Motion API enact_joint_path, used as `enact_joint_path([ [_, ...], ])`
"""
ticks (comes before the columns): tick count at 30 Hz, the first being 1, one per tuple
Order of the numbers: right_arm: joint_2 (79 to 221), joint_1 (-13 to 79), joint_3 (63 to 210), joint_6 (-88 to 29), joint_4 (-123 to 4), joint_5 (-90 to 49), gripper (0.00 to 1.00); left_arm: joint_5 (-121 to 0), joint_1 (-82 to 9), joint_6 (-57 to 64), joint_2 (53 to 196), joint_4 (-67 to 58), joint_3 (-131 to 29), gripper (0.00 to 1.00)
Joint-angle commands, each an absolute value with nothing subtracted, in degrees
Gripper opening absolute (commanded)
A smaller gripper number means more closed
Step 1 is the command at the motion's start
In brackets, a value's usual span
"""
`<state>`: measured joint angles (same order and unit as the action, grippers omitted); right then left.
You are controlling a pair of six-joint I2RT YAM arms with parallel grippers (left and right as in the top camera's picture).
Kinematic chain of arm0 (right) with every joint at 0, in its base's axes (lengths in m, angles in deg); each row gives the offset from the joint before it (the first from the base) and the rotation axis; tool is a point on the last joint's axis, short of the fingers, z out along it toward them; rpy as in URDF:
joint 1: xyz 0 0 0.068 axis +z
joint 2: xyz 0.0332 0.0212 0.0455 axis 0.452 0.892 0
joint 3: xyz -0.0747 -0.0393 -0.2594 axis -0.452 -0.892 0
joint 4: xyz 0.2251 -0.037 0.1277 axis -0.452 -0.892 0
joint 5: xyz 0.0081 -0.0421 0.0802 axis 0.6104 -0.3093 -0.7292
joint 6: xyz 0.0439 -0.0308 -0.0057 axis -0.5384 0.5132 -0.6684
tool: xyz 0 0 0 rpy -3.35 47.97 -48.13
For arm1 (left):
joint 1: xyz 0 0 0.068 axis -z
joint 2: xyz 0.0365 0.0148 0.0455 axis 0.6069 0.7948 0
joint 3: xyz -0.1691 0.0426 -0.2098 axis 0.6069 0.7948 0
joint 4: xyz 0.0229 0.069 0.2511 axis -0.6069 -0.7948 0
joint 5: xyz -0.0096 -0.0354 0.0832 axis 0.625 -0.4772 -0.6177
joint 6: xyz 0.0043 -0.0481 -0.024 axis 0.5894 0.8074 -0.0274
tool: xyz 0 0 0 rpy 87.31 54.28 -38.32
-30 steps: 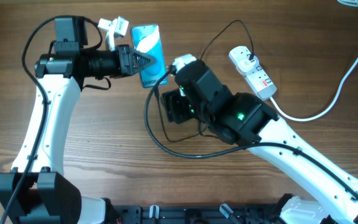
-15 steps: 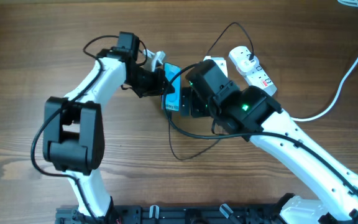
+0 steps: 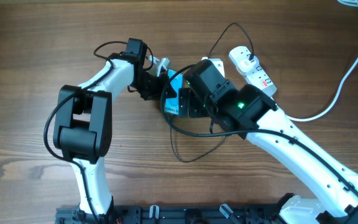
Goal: Plug charger to phone and switch on socket
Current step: 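Lower the phone flat onto the table with the left gripper and release, then move the right gripper to the switch on the white power strip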
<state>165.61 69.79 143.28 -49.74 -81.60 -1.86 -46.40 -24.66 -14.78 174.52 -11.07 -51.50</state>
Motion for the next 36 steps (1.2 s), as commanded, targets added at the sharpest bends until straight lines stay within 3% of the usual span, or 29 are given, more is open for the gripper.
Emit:
enact_joint_path([
  [1,166.24,69.64,142.47,-50.38,-81.43,-2.12,0.99,-49.15,-24.46,-15.48,175.26,-11.13,-51.48,0.13],
  [10,166.24,69.64,142.47,-50.16,-81.64,-2.10,1.00,-50.64,-24.46,-15.26,175.26,-11.61,-51.45,0.18],
  [19,166.24,65.48,142.47,-50.16,-84.27,-2.14,1.00,-54.68,-24.46,-15.28,175.26,-13.80,-51.48,0.33],
  [22,166.24,62.82,142.47,-49.83,-85.16,-2.12,1.00,-54.70,-24.57,-15.28,174.62,-15.83,-51.54,0.53],
  [25,166.26,54.95,142.47,-48.83,-86.69,-2.36,1.00,-57.04,-25.18,-14.93,170.01,-19.42,-52.35,0.98],
  [30,171.79,36.00,142.47,-40.96,-83.15,-9.27,1.00,-83.29,-25.05,4.54,149.69,-20.20,-52.35,1.00],
  [36,176.60,28.13,142.47,-40.26,-75.76,-7.74,1.00,-85.98,-25.05,6.20,143.92,-20.22,-52.35,1.00],
])
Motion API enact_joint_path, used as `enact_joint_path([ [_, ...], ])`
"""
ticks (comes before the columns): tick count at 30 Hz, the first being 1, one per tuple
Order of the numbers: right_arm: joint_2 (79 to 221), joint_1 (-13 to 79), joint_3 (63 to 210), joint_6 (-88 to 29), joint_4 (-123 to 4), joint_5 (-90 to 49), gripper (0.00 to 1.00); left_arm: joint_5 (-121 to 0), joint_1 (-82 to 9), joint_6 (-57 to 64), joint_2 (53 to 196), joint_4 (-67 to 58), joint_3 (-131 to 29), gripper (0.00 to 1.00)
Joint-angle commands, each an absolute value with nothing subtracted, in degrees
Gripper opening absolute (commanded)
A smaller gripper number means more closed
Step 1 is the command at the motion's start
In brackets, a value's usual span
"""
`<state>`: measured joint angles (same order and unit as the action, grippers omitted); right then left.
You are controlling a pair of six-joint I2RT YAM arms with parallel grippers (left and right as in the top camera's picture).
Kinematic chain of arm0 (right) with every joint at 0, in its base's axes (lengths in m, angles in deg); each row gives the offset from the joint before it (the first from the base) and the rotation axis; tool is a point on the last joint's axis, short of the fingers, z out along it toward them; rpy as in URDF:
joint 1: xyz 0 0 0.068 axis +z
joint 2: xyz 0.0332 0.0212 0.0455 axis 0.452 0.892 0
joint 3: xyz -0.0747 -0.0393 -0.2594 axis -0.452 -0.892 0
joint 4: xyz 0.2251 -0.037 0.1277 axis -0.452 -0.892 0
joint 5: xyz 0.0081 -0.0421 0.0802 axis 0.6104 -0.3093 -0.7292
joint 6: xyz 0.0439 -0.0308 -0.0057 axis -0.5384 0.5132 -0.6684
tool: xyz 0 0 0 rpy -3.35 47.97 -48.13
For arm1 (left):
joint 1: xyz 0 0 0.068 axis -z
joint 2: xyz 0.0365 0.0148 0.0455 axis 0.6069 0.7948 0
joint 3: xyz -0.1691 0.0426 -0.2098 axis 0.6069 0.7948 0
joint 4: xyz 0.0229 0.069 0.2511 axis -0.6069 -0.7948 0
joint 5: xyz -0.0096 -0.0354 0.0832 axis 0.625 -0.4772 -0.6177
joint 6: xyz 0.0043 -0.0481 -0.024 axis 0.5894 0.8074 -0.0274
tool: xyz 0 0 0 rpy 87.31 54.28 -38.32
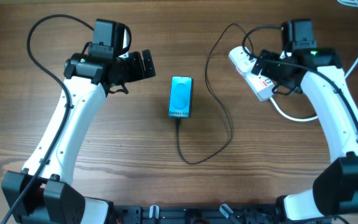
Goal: Plug charger to phone and switch on socket
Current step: 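Move the right gripper to the switch on the white power strip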
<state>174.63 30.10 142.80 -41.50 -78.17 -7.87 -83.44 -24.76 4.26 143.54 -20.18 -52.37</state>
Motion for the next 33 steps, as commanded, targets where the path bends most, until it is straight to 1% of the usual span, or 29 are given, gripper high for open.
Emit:
enact_joint_path([
  [1,178.04,26.88,142.47,-39.62,-73.23,-7.67,1.00,-85.98,-25.05,6.20,143.92,-20.22,-52.35,1.00],
  [6,184.49,24.98,142.47,-36.87,-64.62,-5.11,1.00,-85.98,-25.05,6.20,143.92,-20.22,-52.35,1.00],
  [14,194.28,24.96,142.45,-40.11,-62.69,-3.41,1.00,-85.98,-25.05,6.20,143.92,-20.22,-52.35,1.00],
  [25,196.95,24.96,142.47,-39.89,-58.91,-3.87,1.00,-85.96,-25.05,6.20,143.92,-20.22,-52.35,1.00],
  [29,198.43,24.96,142.45,-39.91,-58.61,-9.13,1.00,-85.98,-25.05,6.20,143.92,-20.22,-52.35,1.00],
  [33,198.43,24.96,142.47,-39.91,-58.98,-11.49,1.00,-85.98,-25.05,6.20,143.92,-20.22,-52.35,1.00],
])
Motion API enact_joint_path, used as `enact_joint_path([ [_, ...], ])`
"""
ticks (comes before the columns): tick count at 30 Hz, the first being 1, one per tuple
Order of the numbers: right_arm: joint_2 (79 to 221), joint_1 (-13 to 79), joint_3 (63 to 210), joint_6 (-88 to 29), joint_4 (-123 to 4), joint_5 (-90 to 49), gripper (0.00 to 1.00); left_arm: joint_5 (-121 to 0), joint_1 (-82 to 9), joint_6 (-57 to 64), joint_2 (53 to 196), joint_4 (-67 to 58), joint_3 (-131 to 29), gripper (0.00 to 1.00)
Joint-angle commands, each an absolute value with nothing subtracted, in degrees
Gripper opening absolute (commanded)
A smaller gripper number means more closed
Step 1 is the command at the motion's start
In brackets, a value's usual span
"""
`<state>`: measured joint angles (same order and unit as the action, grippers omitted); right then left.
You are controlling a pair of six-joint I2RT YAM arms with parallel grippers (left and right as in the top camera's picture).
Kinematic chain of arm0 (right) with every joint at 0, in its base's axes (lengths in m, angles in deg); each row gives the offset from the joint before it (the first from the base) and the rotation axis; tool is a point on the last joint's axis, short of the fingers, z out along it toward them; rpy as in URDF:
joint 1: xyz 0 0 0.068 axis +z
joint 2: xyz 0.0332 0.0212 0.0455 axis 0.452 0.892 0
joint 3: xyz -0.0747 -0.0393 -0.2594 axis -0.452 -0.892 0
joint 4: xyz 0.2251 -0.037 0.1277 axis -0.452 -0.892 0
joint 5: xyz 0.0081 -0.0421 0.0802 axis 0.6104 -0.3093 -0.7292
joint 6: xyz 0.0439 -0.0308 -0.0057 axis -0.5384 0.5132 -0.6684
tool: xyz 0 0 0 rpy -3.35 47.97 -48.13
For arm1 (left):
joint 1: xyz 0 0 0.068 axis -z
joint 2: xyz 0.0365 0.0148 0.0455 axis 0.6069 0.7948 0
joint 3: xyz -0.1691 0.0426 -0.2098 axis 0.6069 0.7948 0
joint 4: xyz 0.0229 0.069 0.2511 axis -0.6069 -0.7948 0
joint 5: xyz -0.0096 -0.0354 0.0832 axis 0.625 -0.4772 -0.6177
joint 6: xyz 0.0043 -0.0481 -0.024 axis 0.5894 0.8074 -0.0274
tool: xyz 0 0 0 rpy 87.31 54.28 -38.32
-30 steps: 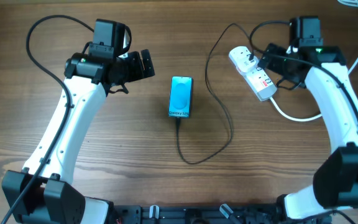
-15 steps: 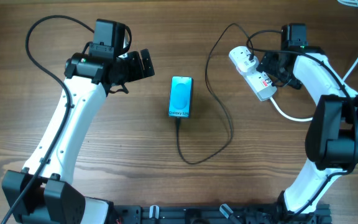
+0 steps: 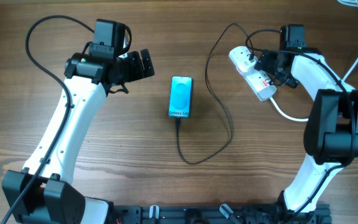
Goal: Plug charger to phone and switch on socket
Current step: 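Move the right gripper to the switch on the white power strip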
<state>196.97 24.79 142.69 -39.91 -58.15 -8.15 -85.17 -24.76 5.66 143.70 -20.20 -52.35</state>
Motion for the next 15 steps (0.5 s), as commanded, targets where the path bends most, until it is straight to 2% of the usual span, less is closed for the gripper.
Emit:
enact_joint_path([
  [1,198.43,24.96,142.47,-39.84,-59.18,-12.26,1.00,-85.98,-25.05,6.20,143.92,-20.22,-52.35,1.00],
  [15,198.50,24.98,142.45,-39.84,-63.50,-14.31,1.00,-85.98,-25.05,6.20,143.92,-20.22,-52.35,1.00],
])
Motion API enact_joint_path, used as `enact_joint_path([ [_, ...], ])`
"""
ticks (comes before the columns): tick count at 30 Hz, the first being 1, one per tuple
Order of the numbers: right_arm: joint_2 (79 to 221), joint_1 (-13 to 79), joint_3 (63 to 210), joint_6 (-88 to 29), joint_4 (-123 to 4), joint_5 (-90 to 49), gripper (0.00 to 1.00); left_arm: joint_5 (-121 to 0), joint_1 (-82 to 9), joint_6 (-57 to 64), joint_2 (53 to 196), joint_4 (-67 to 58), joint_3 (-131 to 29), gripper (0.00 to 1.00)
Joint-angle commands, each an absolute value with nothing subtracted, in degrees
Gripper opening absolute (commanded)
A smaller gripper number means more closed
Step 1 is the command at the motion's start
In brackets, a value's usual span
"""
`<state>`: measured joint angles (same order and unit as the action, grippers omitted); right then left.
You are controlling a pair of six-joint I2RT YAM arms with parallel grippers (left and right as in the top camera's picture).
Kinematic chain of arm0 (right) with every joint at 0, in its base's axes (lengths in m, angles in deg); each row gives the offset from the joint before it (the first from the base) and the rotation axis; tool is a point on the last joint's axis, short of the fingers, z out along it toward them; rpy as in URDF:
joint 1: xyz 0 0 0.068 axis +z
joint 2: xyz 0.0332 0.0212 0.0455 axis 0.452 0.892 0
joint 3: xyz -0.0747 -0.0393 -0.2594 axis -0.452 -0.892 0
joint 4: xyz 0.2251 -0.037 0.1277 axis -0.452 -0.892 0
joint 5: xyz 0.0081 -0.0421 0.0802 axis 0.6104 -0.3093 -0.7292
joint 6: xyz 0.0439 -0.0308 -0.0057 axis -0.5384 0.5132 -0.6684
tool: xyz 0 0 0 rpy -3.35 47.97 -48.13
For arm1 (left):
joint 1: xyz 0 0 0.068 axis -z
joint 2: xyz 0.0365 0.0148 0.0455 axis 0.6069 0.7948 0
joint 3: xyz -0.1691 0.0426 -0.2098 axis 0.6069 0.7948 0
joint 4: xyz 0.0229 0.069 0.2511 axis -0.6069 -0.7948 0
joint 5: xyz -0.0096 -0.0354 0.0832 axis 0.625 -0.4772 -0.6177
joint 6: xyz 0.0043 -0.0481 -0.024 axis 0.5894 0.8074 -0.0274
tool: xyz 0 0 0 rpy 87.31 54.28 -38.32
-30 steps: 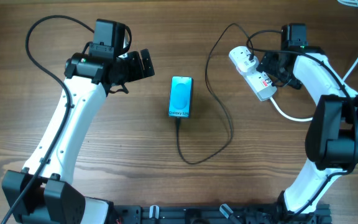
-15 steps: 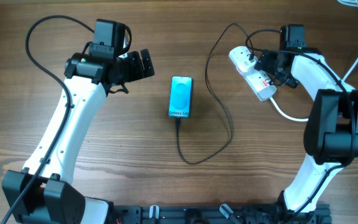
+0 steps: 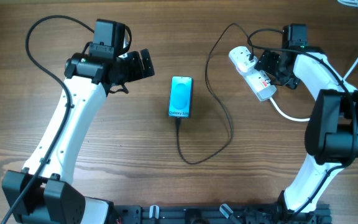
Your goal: Plug charger to phone and switch on socket
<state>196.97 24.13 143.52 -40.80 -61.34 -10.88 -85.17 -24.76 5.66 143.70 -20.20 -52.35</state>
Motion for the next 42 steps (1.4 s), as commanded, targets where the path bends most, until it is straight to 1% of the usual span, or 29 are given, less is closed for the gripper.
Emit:
enact_joint_path([
  [1,198.50,24.98,142.45,-39.60,-63.46,-14.97,1.00,-85.98,-25.05,6.20,143.92,-20.22,-52.35,1.00],
  [9,198.50,24.98,142.45,-38.34,-63.68,-16.96,1.00,-85.98,-25.05,6.20,143.92,-20.22,-52.35,1.00],
  [13,194.63,24.76,142.60,-38.36,-67.92,-16.78,0.99,-85.96,-25.05,6.20,143.92,-20.22,-52.35,1.00],
  [18,178.22,24.81,142.40,-38.38,-78.04,-14.75,1.00,-85.98,-25.05,6.20,143.92,-20.22,-52.35,1.00],
  [20,171.88,24.83,140.96,-38.36,-79.90,-13.59,1.00,-85.98,-25.05,6.20,143.92,-20.22,-52.35,1.00],
  [27,138.44,26.69,119.13,-37.05,-81.53,-15.34,1.00,-85.96,-25.05,6.20,143.92,-20.22,-52.35,1.00],
  [30,130.37,26.69,117.68,-37.07,-85.36,-16.74,1.00,-85.98,-25.05,6.20,143.92,-20.22,-52.35,1.00],
  [34,127.27,26.69,117.68,-37.07,-85.29,-16.74,1.00,-85.96,-25.05,6.20,143.92,-20.22,-52.35,1.00],
  [37,128.95,26.69,117.68,-36.85,-85.29,-16.41,1.00,-85.96,-25.05,6.20,143.92,-20.22,-52.35,1.00],
  [39,130.57,26.69,117.68,-36.89,-85.29,-13.88,1.00,-85.98,-25.05,6.20,143.92,-20.22,-52.35,1.00],
  [42,132.62,26.64,117.03,-32.50,-81.91,-14.97,1.00,-85.98,-25.05,6.20,143.92,-20.22,-52.35,1.00],
])
